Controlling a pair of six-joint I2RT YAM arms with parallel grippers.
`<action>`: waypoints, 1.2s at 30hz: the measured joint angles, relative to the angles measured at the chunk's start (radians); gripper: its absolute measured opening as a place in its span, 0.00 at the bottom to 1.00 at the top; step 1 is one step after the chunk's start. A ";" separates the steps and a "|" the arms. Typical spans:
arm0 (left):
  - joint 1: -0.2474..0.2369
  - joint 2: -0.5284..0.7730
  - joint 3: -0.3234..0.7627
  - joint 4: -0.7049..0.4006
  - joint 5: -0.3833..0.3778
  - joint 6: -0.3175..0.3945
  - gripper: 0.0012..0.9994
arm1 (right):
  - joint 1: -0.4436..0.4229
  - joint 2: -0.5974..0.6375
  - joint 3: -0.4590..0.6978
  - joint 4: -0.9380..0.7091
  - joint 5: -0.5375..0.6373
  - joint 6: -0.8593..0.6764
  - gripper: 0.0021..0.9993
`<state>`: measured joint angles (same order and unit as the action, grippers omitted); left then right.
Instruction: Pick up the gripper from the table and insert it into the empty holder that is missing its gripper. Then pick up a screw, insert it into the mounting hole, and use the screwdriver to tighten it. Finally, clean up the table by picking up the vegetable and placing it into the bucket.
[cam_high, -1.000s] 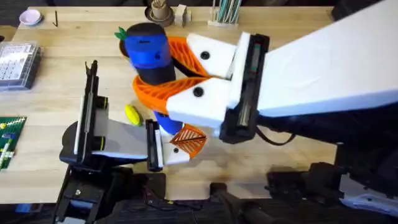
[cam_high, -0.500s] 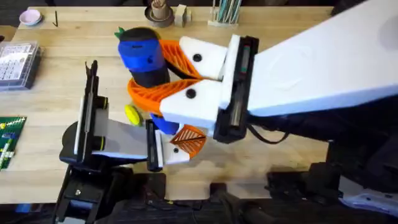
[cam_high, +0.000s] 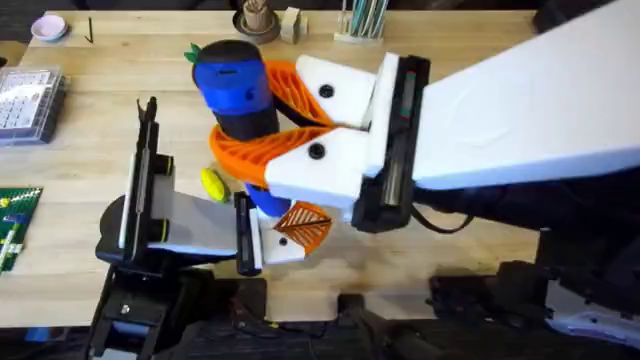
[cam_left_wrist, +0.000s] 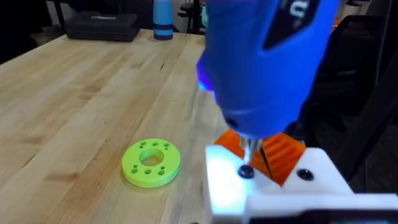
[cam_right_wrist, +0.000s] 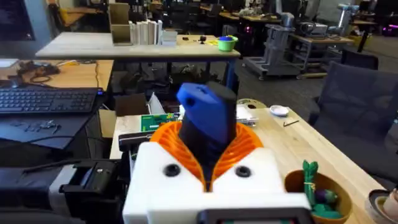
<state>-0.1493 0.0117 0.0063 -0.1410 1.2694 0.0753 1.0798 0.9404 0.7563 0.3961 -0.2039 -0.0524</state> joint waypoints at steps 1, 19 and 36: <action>0.000 0.000 0.000 0.000 0.000 0.000 0.00 | 0.000 0.003 0.000 0.002 0.000 0.000 0.02; 0.000 0.000 0.000 -0.001 0.003 -0.004 0.00 | 0.000 0.021 0.000 -0.026 0.000 0.000 0.02; 0.000 0.000 0.000 -0.002 0.010 0.000 0.00 | 0.000 -0.057 -0.007 0.027 0.001 -0.049 0.02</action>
<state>-0.1493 0.0116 0.0063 -0.1425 1.2797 0.0753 1.0798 0.8838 0.7494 0.4234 -0.2028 -0.1010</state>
